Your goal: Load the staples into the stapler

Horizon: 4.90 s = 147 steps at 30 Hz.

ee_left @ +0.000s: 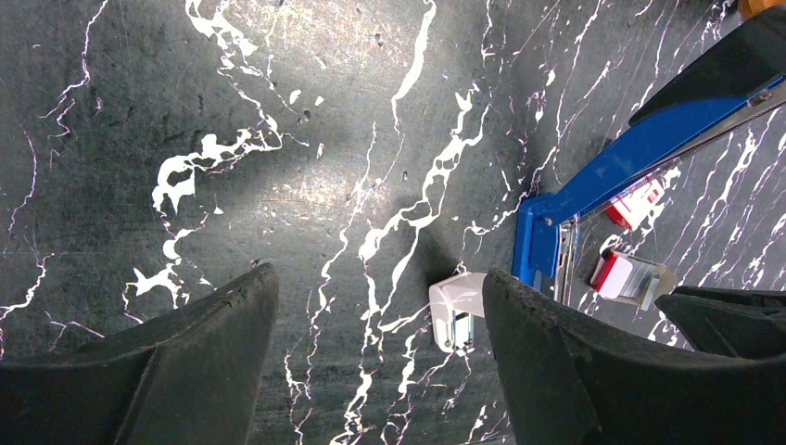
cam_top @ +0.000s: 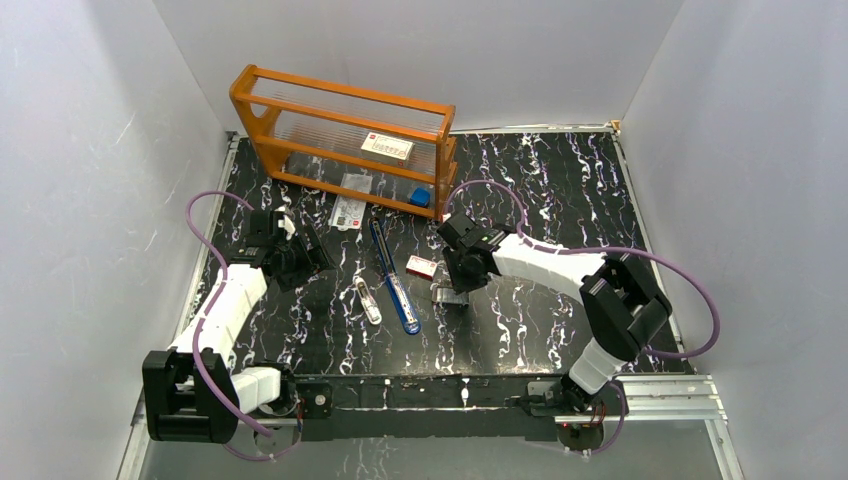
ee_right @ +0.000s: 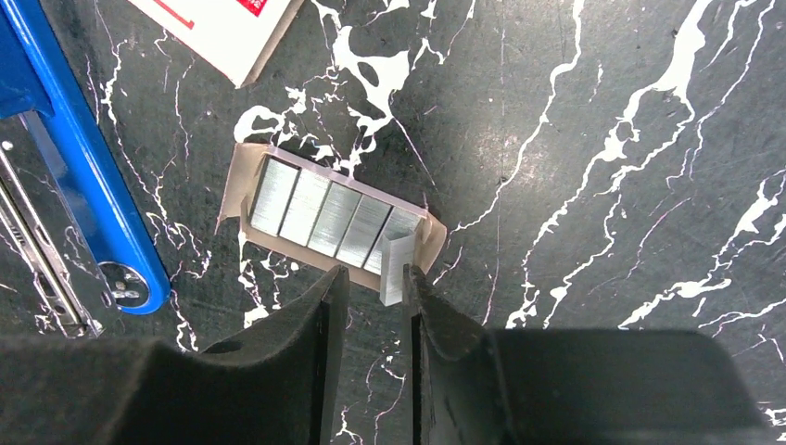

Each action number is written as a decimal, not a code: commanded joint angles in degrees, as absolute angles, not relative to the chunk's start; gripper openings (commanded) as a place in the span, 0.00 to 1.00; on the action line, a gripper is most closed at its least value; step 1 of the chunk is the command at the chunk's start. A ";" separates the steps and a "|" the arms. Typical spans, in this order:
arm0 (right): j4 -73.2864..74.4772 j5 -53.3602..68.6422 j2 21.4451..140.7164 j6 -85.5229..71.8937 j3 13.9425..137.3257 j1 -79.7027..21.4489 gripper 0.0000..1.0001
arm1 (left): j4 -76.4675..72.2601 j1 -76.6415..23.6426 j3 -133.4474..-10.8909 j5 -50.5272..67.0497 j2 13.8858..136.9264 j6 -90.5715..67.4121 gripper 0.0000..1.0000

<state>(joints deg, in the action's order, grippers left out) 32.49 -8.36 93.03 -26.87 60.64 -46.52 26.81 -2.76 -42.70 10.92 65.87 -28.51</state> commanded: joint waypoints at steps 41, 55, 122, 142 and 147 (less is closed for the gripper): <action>26.67 -8.44 91.88 -32.88 55.42 -45.09 0.34 | 26.81 -2.46 -42.05 10.55 64.25 -27.95 0.77; 28.76 -10.06 89.35 -33.13 56.11 -45.07 0.19 | 26.86 -2.48 -42.14 10.63 64.42 -28.04 0.77; 36.18 -20.36 99.83 -46.22 59.77 -64.86 0.22 | 26.67 -2.46 -42.17 11.85 64.51 -27.95 0.77; 28.85 -27.43 102.35 -35.33 78.42 -64.30 0.23 | 25.93 -2.46 -41.28 14.68 64.11 -28.48 0.77; 26.80 -25.88 105.42 -33.49 79.91 -63.66 0.23 | 25.94 -2.46 -41.25 14.72 64.40 -28.48 0.77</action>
<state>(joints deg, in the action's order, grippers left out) 29.39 -25.52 103.53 -36.12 77.69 -64.31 25.78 -2.76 -41.60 13.76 65.73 -28.56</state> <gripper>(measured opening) 0.238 0.774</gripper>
